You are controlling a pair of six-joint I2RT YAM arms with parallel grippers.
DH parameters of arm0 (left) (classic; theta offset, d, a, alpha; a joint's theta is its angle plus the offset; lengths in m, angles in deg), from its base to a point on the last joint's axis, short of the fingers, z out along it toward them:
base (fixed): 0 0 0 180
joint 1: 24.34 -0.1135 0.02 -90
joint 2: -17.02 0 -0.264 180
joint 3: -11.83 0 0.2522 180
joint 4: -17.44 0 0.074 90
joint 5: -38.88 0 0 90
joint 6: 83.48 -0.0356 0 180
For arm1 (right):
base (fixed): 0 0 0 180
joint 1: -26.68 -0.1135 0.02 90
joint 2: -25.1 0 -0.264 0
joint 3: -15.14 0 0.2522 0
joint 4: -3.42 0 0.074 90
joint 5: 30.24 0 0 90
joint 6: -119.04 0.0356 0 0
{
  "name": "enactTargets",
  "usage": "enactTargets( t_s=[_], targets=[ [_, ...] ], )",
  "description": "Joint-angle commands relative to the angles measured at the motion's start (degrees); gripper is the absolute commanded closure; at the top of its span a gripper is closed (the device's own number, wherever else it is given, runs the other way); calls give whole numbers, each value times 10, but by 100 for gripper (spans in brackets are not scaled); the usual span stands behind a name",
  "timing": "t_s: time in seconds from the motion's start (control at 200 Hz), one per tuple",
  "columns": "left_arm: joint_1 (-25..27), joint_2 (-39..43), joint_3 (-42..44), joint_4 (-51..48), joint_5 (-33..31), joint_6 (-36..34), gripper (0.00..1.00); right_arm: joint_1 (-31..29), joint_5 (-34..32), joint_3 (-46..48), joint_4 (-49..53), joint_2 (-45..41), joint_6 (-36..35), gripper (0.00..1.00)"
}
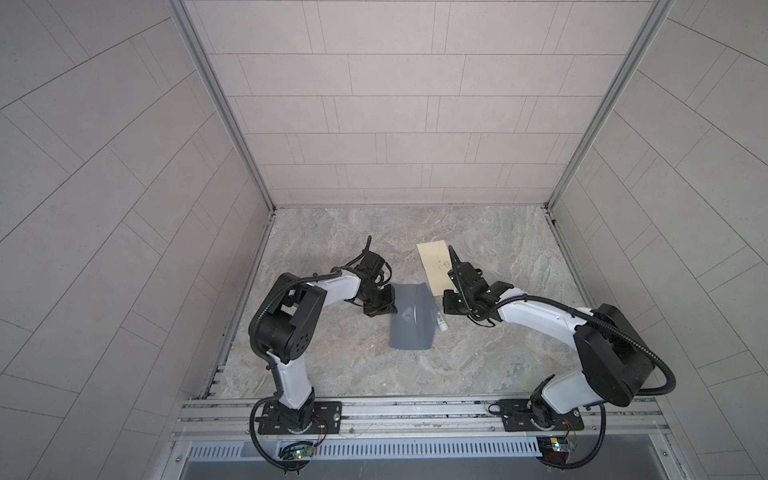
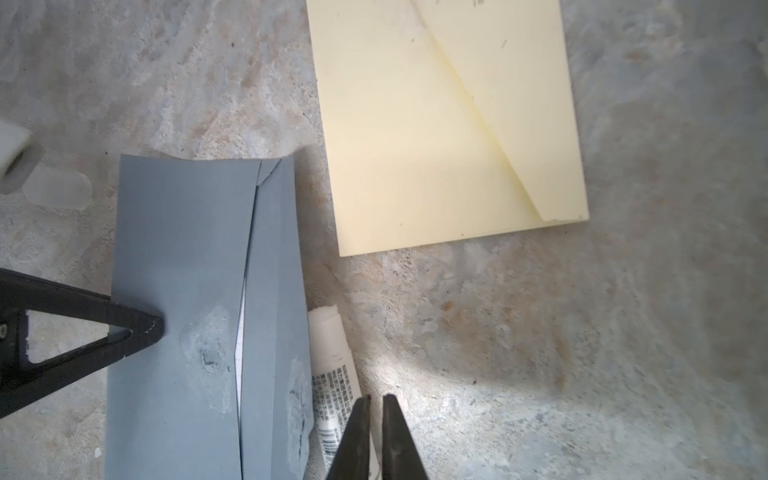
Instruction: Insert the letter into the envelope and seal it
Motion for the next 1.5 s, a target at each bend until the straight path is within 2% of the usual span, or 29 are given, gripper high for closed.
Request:
enactTargets(
  t_s=[0.0,0.535,1.081,1.271,1.491],
  targets=[
    [3,4,0,-19,-21,-7,100,-11,2,-6,12,14,-9,88],
    [3,7,1,-19,-23,-6,100,-68,37,-64,-16,62,-26,88],
    [3,13,3,-24,-29,-8,100,-98,122,-164,18,240,-30,90],
    [3,12,1,-23,-29,-8,100,-107,111,-181,49,264,-36,90],
    [5,13,1,-23,-30,-7,100,-137,31,-257,165,325,-63,90]
  ],
)
